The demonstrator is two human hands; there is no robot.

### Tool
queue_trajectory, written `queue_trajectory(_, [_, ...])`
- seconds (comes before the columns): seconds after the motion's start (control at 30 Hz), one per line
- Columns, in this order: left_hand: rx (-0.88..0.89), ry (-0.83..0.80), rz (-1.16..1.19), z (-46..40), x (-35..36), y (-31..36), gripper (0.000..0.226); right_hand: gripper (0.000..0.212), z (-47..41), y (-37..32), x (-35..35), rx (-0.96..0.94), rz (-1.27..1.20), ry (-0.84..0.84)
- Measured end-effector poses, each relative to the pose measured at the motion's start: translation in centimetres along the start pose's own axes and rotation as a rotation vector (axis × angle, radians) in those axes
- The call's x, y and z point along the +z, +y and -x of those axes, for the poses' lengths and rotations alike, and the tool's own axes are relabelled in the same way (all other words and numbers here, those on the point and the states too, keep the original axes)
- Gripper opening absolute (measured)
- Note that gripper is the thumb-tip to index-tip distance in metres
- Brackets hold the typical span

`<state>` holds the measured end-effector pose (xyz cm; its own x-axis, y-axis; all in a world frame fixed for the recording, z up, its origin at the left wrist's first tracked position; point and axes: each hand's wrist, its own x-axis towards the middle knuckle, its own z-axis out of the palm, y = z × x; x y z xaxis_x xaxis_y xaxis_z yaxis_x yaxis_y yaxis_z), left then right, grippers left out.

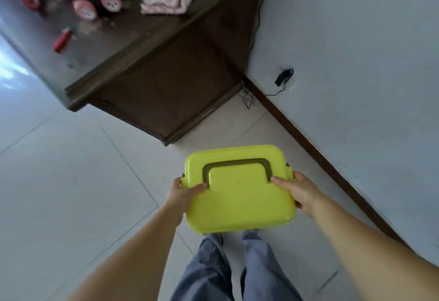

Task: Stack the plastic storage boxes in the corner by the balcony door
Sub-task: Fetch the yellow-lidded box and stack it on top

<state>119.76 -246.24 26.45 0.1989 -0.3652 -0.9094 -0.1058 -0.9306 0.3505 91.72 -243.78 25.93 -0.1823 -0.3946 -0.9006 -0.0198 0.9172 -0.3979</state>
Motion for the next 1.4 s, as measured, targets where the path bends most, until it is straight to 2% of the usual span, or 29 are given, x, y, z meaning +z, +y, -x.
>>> queue_trajectory(0.13, [0.034,0.017,0.114,6.2,-5.3,-0.6,0.085,0.059,5.9,-2.3,2.9,-0.042,0.077,-0.049])
queue_trajectory(0.33, [0.084,0.157,0.356,13.7,-12.5,-3.4,0.077,0.049,12.2,-7.0,9.5,-0.164,0.25,-0.185])
queue_trajectory(0.6, [0.123,0.3,0.684,18.5,-22.7,-9.6,0.049,0.046,18.8,-11.1,22.3,-0.292,0.486,-0.432])
queue_trajectory(0.73, [0.134,0.396,0.799,19.4,-29.2,-13.4,0.055,0.05,21.4,-11.4,30.7,-0.317,0.618,-0.534])
queue_trajectory(0.83, [0.162,0.448,0.89,19.2,-34.3,-15.7,0.055,0.06,23.4,-11.3,37.5,-0.337,0.706,-0.564])
queue_trajectory(0.9, [0.183,0.481,0.913,18.9,-37.6,-17.0,0.064,0.061,24.8,-11.3,41.7,-0.363,0.747,-0.57])
queue_trajectory(1.03, [0.178,0.559,0.954,18.6,-45.9,-20.5,0.079,0.052,28.4,-10.2,51.5,-0.373,0.805,-0.588])
queue_trajectory(1.27, [0.203,0.607,1.052,18.2,-60.0,-26.1,0.079,0.036,34.1,-8.4,68.3,-0.391,0.882,-0.664])
queue_trajectory(1.4, [0.207,0.63,1.107,17.3,-67.5,-28.9,0.081,0.039,36.4,-7.8,77.6,-0.414,0.941,-0.706])
